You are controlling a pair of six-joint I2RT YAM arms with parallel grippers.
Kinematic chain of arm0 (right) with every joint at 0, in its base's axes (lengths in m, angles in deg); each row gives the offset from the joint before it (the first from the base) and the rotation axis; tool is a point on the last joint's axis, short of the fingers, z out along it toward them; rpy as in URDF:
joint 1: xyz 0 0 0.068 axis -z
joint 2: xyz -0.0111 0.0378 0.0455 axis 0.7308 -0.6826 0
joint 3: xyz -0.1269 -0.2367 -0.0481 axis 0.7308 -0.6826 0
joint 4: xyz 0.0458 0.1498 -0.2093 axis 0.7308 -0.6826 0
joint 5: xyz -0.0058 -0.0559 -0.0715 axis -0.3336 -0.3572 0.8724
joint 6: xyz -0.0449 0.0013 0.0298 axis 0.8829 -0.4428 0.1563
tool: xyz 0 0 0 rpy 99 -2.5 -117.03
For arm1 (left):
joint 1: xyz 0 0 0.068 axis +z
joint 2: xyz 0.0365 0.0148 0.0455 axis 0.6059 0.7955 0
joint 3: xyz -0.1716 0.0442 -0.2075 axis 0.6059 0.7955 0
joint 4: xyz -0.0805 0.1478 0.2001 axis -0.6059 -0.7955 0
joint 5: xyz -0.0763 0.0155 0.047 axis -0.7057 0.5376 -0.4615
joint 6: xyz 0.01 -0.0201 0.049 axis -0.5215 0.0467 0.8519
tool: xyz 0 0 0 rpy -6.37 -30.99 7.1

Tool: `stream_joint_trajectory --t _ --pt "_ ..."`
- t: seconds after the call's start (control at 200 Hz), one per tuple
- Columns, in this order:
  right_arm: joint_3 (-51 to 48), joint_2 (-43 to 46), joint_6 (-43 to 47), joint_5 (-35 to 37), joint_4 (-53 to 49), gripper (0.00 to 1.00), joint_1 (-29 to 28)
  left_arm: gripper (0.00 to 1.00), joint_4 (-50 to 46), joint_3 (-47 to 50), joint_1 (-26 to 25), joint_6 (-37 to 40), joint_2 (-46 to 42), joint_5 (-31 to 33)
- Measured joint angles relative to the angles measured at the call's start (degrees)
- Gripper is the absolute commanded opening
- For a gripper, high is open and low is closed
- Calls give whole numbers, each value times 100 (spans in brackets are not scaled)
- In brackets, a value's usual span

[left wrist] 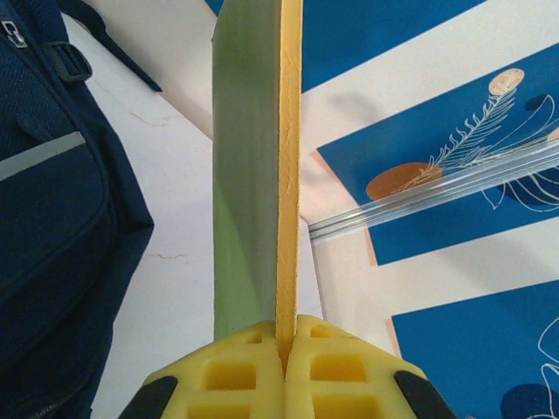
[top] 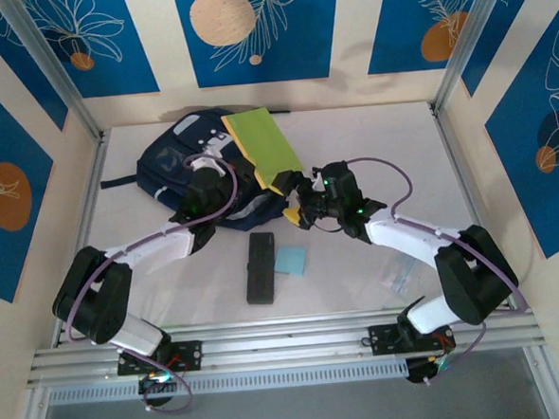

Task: Pack the student bag
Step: Pass the book.

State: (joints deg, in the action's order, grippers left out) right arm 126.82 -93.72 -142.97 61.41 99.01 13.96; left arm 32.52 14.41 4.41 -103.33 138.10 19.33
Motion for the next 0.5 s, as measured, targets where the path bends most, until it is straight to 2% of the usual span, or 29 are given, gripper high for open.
stream_joint_trajectory --t 0.195,0.33,0.42,0.45,0.455,0.465,0.47,0.495 --pt "-31 -752 -857 326 1279 92 -173 0 195 111 -203 -122 0 323" --pt "-170 -927 -1132 667 1965 78 -282 0 243 229 -238 -221 2 487" --pt "-199 -929 -1167 914 2184 61 -280 0 332 363 -317 -337 0 487" --pt "-201 -929 -1154 994 2245 52 -269 0 343 402 -343 -374 0 485" --pt "-201 -929 -1150 1014 2247 47 -264 0 343 402 -343 -374 0 485" --pt "-201 -929 -1150 1025 2253 44 -260 0 343 422 -354 -391 0 485" --pt "-201 -929 -1121 1043 2269 39 -256 0 345 428 -358 -391 0 485" --pt "-203 -929 -1130 1115 2319 31 -243 0 352 457 -369 -428 0 490"
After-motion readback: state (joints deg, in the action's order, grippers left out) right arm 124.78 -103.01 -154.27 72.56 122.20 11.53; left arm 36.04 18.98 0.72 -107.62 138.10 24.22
